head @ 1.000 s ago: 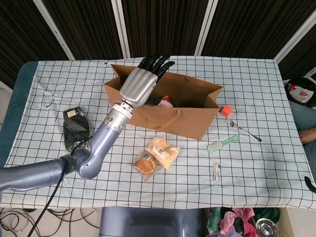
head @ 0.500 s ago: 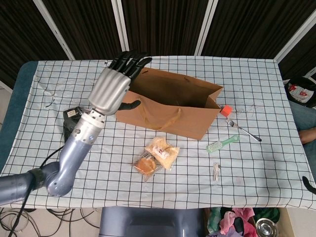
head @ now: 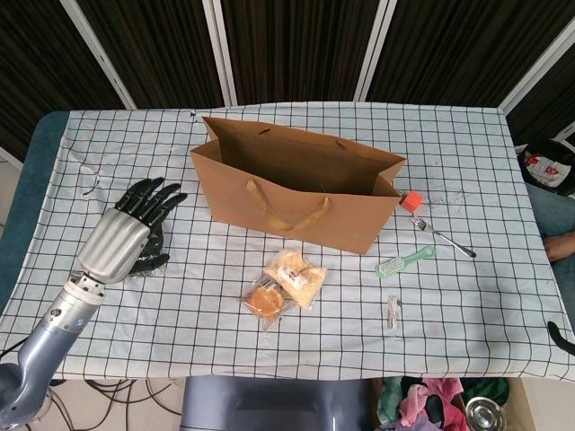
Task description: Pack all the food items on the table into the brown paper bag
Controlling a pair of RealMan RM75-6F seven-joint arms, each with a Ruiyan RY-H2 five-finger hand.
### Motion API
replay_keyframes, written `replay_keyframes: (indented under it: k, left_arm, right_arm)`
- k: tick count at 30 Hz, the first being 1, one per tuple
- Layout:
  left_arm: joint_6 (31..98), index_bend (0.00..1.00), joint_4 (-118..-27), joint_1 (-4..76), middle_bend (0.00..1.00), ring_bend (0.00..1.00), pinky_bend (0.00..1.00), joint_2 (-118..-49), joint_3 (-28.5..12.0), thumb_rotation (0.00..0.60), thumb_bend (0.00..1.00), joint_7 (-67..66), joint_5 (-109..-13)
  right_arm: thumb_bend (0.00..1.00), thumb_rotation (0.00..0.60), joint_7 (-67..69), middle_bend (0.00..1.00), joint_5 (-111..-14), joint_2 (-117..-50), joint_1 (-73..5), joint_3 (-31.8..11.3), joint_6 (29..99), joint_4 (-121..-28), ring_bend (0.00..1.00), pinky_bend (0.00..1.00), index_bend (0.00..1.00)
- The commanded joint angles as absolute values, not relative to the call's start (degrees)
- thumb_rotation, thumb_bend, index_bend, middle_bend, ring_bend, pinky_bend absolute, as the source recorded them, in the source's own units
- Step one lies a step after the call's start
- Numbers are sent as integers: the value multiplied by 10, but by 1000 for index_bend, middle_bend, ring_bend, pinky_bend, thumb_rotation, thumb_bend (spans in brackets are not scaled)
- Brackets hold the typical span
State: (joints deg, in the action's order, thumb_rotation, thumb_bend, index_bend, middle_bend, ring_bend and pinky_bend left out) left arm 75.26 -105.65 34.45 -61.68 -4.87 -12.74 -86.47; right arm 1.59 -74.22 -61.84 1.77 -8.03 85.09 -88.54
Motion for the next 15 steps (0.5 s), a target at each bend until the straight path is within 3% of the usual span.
replay_keyframes:
  k: [1, 15]
  left_arm:
    - [739, 123, -995, 325, 94, 0, 104, -656, -12, 600, 17, -96, -905]
    - [598, 132, -933, 388, 152, 0, 118, -776, -8, 600, 26, -105, -905]
  right_arm:
    - [223, 600, 15, 100, -742, -619, 17, -80, 850, -885, 185, 194, 10]
    - [223, 600, 23, 100, -742, -616, 19, -82, 852, -883, 185, 194, 10]
